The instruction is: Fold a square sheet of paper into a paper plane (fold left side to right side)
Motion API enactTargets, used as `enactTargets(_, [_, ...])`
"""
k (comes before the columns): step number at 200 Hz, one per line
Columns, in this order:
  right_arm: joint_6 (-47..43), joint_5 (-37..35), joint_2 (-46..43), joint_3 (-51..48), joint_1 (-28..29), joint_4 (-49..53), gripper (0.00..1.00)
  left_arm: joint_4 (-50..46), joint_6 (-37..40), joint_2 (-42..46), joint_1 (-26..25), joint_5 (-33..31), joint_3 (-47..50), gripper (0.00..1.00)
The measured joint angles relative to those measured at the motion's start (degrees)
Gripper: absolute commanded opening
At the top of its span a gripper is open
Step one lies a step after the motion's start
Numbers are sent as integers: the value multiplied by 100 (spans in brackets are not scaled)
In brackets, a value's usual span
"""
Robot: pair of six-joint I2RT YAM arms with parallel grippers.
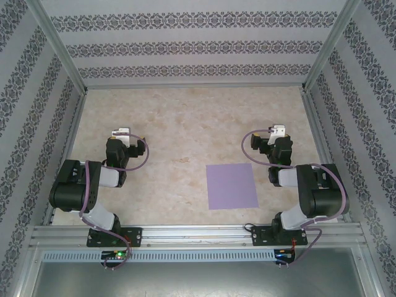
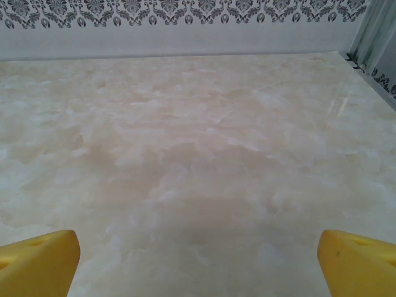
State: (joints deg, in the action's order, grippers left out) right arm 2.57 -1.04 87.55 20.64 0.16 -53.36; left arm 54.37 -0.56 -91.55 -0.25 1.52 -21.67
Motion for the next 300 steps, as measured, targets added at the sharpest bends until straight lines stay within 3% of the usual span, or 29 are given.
enactTargets(200, [2, 2, -83, 0, -2, 118, 98, -186, 0, 232, 0, 0, 24, 99])
enactTargets(227, [79, -72, -966, 96, -2, 1067, 98, -1237, -26, 1405, 0, -4, -136, 99])
enactTargets(253, [417, 7, -2000, 699, -4, 2527, 97, -2629, -415, 2496, 0, 74, -894, 99])
enactTargets(272, [752, 424, -2625, 1248, -4, 3740, 96, -3484, -986, 3047, 0, 396, -1340, 99])
enactTargets(300, [1408, 1388, -3241, 1696, -4, 5322, 87, -4503, -2076, 3567, -7, 1165, -1316, 100])
